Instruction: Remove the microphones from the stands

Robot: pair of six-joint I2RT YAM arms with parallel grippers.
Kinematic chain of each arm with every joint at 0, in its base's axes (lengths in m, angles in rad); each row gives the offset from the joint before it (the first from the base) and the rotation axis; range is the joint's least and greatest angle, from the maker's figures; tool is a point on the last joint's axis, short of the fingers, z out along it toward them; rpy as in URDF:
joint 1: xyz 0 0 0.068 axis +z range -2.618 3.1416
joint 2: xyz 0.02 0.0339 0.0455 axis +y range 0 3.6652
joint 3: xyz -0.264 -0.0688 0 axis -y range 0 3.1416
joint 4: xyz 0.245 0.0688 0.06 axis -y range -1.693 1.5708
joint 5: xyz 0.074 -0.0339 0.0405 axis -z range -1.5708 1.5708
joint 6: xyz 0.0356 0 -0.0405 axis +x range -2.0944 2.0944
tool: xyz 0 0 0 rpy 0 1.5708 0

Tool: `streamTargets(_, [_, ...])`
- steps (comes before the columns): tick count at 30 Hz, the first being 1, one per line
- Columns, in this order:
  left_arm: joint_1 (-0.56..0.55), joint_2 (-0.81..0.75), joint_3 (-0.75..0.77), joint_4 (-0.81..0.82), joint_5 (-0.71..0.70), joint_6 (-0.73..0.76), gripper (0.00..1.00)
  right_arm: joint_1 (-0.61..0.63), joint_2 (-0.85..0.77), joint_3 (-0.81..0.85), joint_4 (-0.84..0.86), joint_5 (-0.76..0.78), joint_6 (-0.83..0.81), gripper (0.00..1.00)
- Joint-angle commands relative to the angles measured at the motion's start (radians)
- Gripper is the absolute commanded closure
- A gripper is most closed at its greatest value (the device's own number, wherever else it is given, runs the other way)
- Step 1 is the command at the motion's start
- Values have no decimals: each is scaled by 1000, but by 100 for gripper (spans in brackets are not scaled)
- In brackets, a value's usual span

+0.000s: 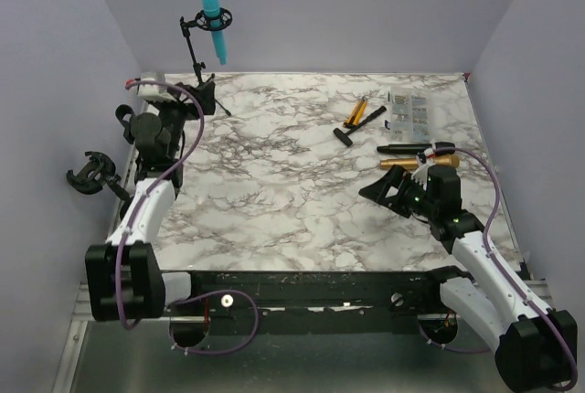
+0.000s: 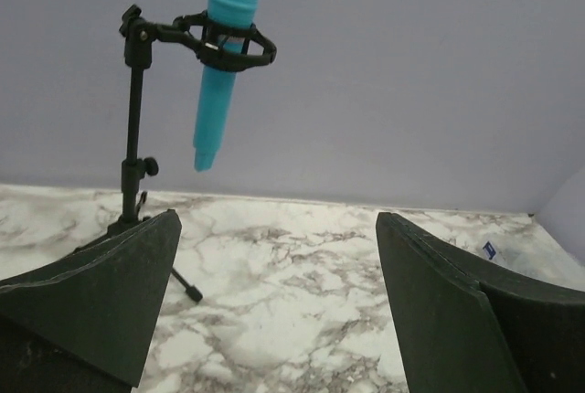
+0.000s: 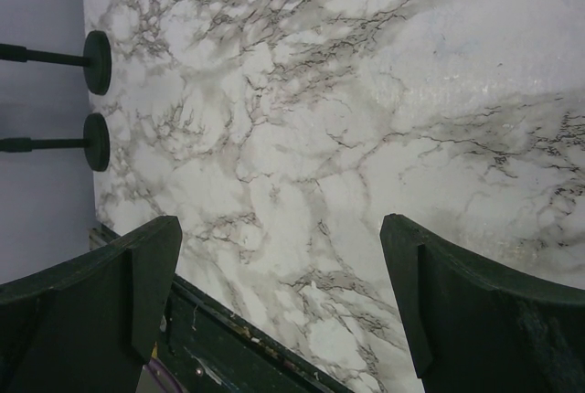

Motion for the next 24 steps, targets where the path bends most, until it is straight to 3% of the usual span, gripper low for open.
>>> streamTargets(1, [68, 221, 165, 154, 181, -72, 8, 7, -4, 26, -4, 10, -18, 0])
streamTargets(11, [141, 666, 474, 317, 313, -137, 11, 6, -14, 95, -105, 76, -69, 0])
streamTargets(24, [159, 1057, 932, 194, 394, -145, 13, 7, -146, 56, -81, 249, -12, 0])
